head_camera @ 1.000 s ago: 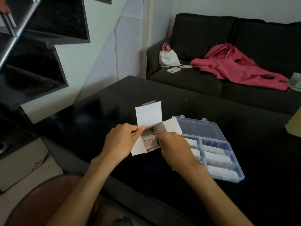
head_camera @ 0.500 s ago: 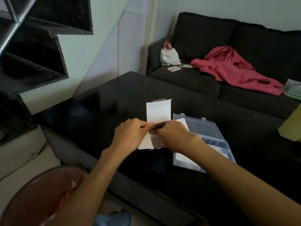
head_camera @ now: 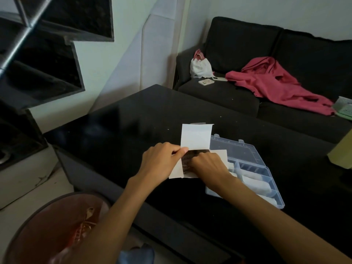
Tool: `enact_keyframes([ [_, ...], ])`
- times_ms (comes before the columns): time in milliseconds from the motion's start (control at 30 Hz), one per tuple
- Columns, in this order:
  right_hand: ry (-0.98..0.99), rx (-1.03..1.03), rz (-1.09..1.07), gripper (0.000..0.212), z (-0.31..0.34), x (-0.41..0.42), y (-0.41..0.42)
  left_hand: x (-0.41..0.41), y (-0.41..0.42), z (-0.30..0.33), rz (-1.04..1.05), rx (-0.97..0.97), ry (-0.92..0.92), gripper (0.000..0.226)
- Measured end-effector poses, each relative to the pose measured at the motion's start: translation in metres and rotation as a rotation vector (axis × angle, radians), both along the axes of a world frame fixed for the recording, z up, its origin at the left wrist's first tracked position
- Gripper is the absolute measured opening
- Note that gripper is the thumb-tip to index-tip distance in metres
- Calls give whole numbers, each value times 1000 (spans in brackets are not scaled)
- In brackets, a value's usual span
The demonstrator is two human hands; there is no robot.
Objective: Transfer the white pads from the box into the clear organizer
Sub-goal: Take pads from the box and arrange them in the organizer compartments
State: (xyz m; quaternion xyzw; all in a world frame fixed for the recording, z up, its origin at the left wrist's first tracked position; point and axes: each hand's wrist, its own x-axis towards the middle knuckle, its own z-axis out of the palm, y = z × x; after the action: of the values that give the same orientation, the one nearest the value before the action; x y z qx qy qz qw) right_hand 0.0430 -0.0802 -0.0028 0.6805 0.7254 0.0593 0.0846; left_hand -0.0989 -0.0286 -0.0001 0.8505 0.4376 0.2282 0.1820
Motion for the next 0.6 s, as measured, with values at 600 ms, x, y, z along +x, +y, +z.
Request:
enact_keyframes([
  [600, 1826, -1, -643, 27, 15, 39, -47, 19, 53, -35, 402, -490, -722, 31],
])
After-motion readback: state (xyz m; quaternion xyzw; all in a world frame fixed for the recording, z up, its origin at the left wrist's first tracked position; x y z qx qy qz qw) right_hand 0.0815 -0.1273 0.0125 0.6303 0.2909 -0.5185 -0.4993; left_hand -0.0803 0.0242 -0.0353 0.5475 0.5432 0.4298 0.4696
